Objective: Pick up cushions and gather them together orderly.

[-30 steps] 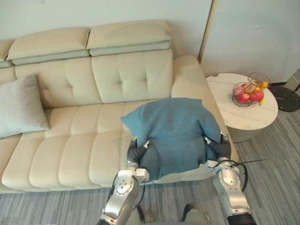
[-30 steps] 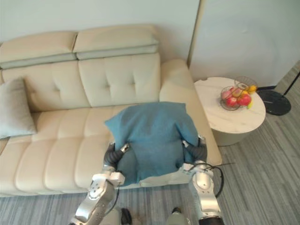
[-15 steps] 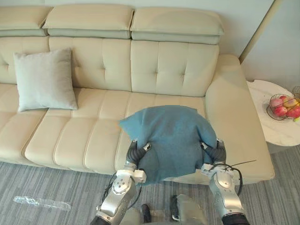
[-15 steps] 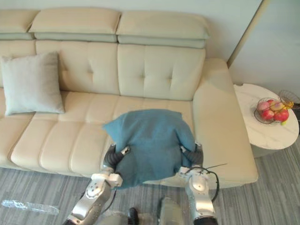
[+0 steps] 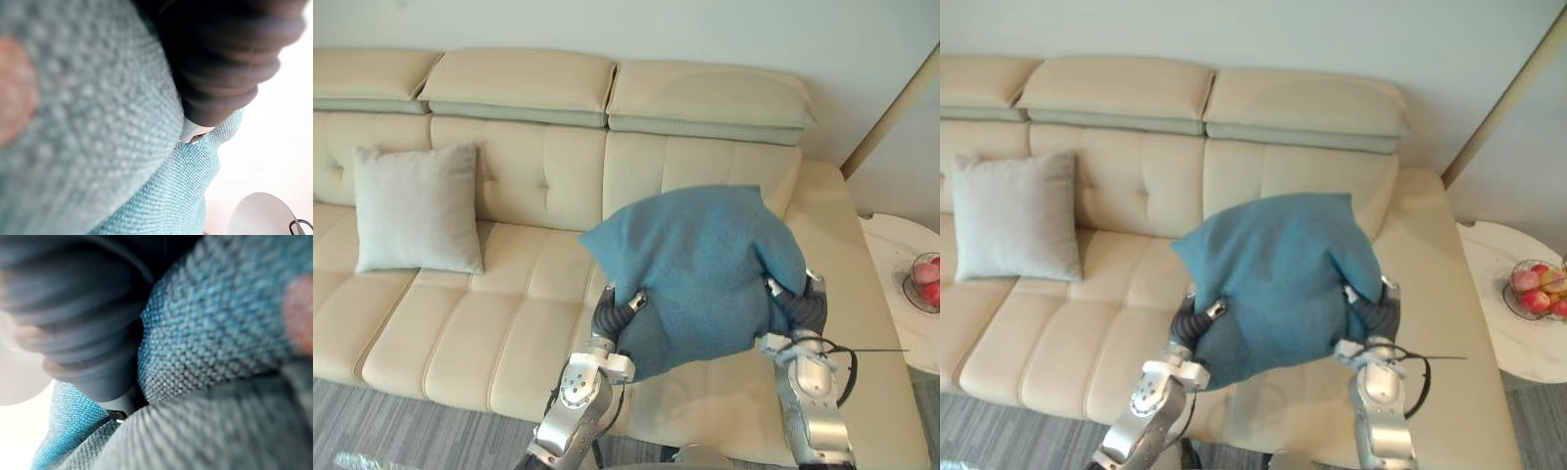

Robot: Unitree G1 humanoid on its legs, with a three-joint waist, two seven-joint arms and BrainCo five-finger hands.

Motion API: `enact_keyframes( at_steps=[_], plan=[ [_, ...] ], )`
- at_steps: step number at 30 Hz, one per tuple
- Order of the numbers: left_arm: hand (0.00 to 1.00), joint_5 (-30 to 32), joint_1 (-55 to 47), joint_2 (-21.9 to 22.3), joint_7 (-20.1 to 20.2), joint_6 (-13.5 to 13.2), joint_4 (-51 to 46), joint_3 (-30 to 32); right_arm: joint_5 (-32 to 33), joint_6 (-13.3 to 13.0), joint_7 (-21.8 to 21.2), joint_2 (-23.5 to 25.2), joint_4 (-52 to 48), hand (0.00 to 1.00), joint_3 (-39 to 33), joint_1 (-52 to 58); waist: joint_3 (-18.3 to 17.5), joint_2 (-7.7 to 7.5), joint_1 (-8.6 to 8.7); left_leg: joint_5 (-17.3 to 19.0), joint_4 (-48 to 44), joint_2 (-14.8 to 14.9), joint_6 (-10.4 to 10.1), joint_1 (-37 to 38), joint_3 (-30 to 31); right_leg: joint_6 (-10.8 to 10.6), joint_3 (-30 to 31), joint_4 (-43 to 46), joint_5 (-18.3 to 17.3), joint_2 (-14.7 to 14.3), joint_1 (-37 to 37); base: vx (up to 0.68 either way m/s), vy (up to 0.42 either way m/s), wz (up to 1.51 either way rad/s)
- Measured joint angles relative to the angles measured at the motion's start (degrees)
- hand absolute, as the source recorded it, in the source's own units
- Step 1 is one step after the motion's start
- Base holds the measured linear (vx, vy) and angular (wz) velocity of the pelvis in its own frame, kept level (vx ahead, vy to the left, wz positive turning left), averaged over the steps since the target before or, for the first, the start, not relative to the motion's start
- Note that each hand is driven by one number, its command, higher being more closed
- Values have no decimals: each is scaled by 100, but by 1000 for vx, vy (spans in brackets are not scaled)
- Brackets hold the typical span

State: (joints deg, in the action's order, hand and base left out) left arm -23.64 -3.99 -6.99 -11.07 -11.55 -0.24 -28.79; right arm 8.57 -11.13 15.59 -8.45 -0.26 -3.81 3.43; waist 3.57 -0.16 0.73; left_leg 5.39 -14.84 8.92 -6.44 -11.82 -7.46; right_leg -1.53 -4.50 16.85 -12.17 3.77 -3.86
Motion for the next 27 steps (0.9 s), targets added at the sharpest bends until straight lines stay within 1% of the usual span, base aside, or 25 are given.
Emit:
enact_keyframes(
  at_steps=[1, 2, 4, 6, 9, 10, 12, 14, 16, 19, 22, 23, 25, 26, 27],
  plan=[
    [100, 10, 29, -79, -3, 11, 104, -5, -15, 46, 10, 153, 231, 100, -4, 1, -88, -147, 59, -75, 187, -176, 105, 58, -97, -66, 40, -112, 47, 171, 1, 248, 280, -16],
    [100, 27, 29, -133, -10, 18, 163, -27, -30, 67, 13, 219, 355, 100, -2, 3, -85, -190, 65, -93, 345, -263, 135, 205, -162, -93, 57, -243, 126, 249, 93, 159, 196, -9],
    [100, 104, 24, -227, -32, 124, 224, -81, -160, 164, 14, 199, 510, 100, -1, 35, -87, -185, 100, -133, 540, -415, 201, 437, -257, -130, 104, -484, 261, 388, 308, 95, 165, -12],
    [100, 118, 25, -306, -32, 134, 223, -177, -179, 167, -6, 146, 851, 100, 4, 23, -99, -155, 115, -181, 756, -482, 274, 597, -316, -167, 235, -632, 369, 431, 395, 71, 147, -13],
    [100, 221, 25, -335, -33, 199, 223, -264, -177, 272, -9, 135, 1065, 100, -4, 22, -111, -134, 141, -283, 988, -497, 334, 679, -411, -166, 327, -729, 468, 426, 369, 17, 57, -14],
    [100, 220, 25, -342, -33, 243, 223, -262, -176, 271, -22, 105, 1065, 100, -7, 22, -115, -125, 170, -315, 1049, -496, 334, 724, -439, -168, 356, -728, 470, 420, 368, 2, 2, -16],
    [100, 218, 25, -341, -33, 249, 223, -263, -173, 271, -57, 93, 1063, 100, -12, 22, -121, -118, 203, -400, 1158, -488, 336, 805, -471, -175, 442, -726, 508, 398, 362, -16, -16, -19],
    [100, 219, 34, -329, -32, 248, 223, -262, -171, 266, -95, 59, 1020, 100, -34, 18, -157, -51, 225, -460, 1250, -417, 311, 812, -527, -174, 570, -722, 615, 316, 265, -37, -17, -28],
    [100, 219, 55, -329, -33, 246, 222, -252, -173, 263, -106, 59, 1016, 100, -42, -12, -166, -35, 222, -546, 1334, -368, 304, 827, -682, -170, 737, -711, 712, 249, 137, -61, -7, -42],
    [100, 221, 54, -328, -32, 247, 222, -208, -174, 263, -128, 71, 1010, 100, -40, -15, -158, -24, 221, -560, 1422, -330, 285, 924, -973, -152, 1047, -694, 809, 169, -18, -104, 17, -57],
    [100, 235, 53, -325, -32, 247, 222, -109, -176, 263, -167, 93, 1005, 100, -9, -21, -156, -23, 223, -556, 1506, -338, 288, 989, -1243, -213, 1370, -706, 848, 166, -194, -161, 0, -70],
    [100, 256, 53, -321, -32, 247, 222, -30, -176, 263, -168, 115, 1005, 100, 20, -48, -131, -40, 213, -557, 1513, -351, 290, 976, -1333, -235, 1479, -712, 862, 168, -273, -182, -14, -56],
    [100, 328, 58, -317, -33, 246, 207, 107, -177, 262, -168, 132, 1004, 100, 84, -123, -36, -88, 234, -539, 1443, -358, 274, 860, -1408, -255, 1457, -669, 843, 194, -426, -194, -31, -34],
    [100, 336, 124, -303, -33, 246, 184, 176, -177, 247, -167, 169, 981, 100, 101, -163, 42, -178, 257, -486, 1335, -388, 289, 671, -1383, -269, 1277, -506, 656, 263, -603, -230, -68, -5],
    [100, 337, 161, -272, -40, 247, 183, 222, -177, 247, -168, 157, 982, 100, 111, -208, 100, -221, 258, -488, 1302, -416, 286, 593, -1345, -325, 1190, -375, 544, 326, -726, -228, -77, 23]
  ],
)
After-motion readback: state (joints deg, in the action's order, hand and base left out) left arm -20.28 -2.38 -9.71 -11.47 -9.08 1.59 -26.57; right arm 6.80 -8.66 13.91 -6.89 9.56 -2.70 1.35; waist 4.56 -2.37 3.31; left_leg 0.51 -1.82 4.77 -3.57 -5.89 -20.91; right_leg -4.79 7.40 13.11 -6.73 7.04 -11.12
